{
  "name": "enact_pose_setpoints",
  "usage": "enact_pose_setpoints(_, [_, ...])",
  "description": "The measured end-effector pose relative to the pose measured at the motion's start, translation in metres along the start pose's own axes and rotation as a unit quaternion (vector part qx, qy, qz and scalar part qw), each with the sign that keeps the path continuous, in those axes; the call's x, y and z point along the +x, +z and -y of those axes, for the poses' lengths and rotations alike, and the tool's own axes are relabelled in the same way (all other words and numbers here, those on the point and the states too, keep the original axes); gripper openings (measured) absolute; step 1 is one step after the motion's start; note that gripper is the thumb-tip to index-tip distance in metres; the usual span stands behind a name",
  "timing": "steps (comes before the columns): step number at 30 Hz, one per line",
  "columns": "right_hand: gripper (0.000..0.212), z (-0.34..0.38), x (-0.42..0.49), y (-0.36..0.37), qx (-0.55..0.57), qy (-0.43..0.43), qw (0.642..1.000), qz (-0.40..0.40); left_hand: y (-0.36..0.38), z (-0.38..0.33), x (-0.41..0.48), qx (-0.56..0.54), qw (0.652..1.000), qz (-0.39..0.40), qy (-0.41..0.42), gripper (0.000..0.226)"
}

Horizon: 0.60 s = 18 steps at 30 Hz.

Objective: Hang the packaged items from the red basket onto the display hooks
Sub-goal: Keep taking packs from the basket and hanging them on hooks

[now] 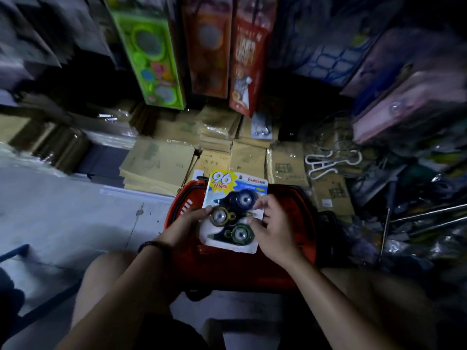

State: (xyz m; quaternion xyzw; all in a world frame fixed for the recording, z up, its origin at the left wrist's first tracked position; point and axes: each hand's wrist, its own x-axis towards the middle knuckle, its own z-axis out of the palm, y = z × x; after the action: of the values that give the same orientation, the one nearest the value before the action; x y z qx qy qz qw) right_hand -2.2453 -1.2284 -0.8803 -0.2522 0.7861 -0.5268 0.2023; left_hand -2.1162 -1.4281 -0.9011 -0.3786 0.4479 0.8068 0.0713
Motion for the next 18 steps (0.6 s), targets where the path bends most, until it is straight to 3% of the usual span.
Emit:
enact_pose_setpoints(1, [0.040, 0.013, -0.002, -0.007, 0.003, -0.012, 1.000, -0.003, 0.009, -0.008, -0.011, -0.029, 0.999, 0.010, 0.019, 0.038])
enact_pose_setpoints(3, [0.041, 0.036, -0.005, -0.021, 0.022, -0.025, 0.999, -0.005, 0.022, -0.023, -0.030, -0.019, 0.998, 0.006, 0.058, 0.025])
enact_pose_setpoints(6, [0.034, 0.072, -0.010, -0.042, 0.041, -0.051, 0.998, -0.017, 0.041, -0.050, -0.062, 0.049, 0.990, -0.044, 0.127, 0.035])
enact_pose_setpoints(13, [0.032, 0.138, -0.005, -0.073, -0.027, -0.142, 0.986, -0.078, 0.082, -0.104, -0.130, 0.012, 0.957, -0.063, 0.281, 0.046])
enact_pose_setpoints(15, [0.039, 0.160, -0.001, -0.082, -0.084, -0.211, 0.968, -0.104, 0.093, -0.119, -0.146, 0.008, 0.944, -0.084, 0.319, 0.044])
enact_pose_setpoints(18, [0.077, 0.201, -0.001, -0.100, -0.214, -0.307, 0.923, -0.087, 0.110, -0.143, -0.166, 0.007, 0.926, -0.100, 0.365, 0.038])
